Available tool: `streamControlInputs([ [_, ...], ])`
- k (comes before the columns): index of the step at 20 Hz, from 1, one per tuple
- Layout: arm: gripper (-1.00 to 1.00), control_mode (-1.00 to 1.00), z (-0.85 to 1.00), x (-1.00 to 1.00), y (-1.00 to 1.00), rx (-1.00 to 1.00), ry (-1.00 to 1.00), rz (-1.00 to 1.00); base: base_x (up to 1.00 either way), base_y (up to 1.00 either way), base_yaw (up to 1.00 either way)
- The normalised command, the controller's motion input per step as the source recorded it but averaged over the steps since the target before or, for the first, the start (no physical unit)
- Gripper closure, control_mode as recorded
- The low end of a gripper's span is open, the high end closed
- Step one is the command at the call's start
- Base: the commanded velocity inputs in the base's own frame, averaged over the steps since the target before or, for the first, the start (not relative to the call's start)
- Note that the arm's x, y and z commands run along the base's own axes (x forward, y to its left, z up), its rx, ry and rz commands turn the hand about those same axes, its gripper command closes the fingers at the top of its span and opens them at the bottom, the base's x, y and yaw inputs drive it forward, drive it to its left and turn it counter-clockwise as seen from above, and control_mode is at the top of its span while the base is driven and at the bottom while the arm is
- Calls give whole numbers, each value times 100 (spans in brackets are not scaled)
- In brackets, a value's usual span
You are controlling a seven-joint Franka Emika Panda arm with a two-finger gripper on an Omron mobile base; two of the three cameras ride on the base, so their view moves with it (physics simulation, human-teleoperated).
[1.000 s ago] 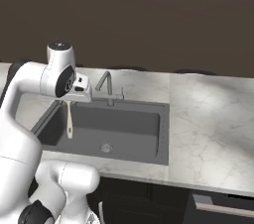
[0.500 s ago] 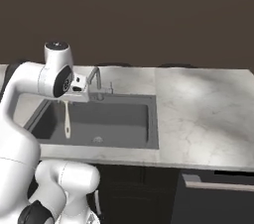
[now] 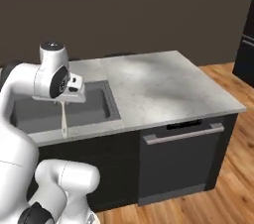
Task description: Pick up the dish brush and dish brush from the sink, and place them back in the cabinet, and close the cabinet door.
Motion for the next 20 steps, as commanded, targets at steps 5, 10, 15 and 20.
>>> streamControlInputs([
  [5, 100, 100, 0, 0, 0, 0, 0, 0, -2, -10, -69],
  [10, 100, 100, 0, 0, 0, 0, 0, 0, 1, -19, -68],
  [15, 100, 100, 0, 0, 0, 0, 0, 0, 4, -29, -62],
  [20, 100, 100, 0, 0, 0, 0, 0, 0, 1, -46, -59],
])
